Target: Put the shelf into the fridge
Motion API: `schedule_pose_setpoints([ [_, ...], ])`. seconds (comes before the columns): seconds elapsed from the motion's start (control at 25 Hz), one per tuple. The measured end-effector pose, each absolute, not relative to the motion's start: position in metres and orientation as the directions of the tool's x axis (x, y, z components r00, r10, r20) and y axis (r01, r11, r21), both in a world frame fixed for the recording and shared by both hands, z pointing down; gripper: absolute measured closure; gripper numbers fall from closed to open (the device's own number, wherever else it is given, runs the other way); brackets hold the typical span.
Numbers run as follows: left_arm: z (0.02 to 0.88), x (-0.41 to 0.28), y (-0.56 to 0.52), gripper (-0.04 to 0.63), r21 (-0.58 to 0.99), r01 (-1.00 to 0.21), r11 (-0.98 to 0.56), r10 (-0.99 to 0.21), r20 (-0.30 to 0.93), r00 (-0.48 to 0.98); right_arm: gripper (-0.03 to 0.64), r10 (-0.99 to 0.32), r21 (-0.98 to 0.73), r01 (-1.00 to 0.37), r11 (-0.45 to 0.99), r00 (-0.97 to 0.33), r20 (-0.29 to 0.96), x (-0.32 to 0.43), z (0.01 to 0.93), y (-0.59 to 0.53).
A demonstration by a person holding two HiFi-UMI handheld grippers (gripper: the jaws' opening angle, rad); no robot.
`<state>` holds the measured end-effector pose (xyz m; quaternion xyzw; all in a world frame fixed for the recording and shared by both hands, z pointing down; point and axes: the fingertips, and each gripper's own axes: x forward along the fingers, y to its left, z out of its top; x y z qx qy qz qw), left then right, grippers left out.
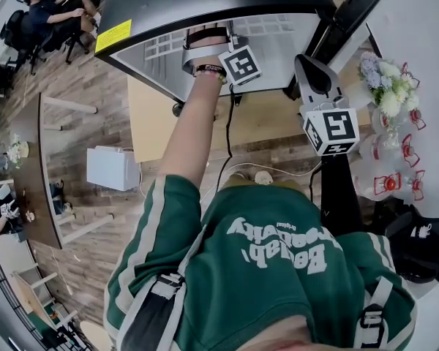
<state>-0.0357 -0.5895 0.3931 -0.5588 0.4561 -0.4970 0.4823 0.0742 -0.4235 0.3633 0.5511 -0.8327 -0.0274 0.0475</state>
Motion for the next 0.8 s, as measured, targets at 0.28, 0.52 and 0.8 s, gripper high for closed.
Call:
schedule_pose_setpoints([
  [0.28, 0.377, -0.039, -0.587, 0.434, -1.0, -0.007, -0.009, -0.998, 0.008, 0.063, 0.614, -0.92, 0.095, -0.915, 0.393, -0.39, 0.043, 0.076, 0.361, -0.413],
  [0.52, 0.376, -0.037, -0.577, 0.372, -1.0, 0.017, 0.025, -0.997, -0.024, 0.07, 0.614, -0.918, 0.095, -0.913, 0.397, -0.396, 0.037, 0.076, 0.358, -0.403],
  [0.8, 0.376, -0.041, -0.564, 0.331, -1.0, -0.001, -0.013, -0.999, 0.013, 0.049, 0.614, -0.915, 0.1, -0.91, 0.403, -0.403, 0.025, 0.081, 0.352, -0.389],
])
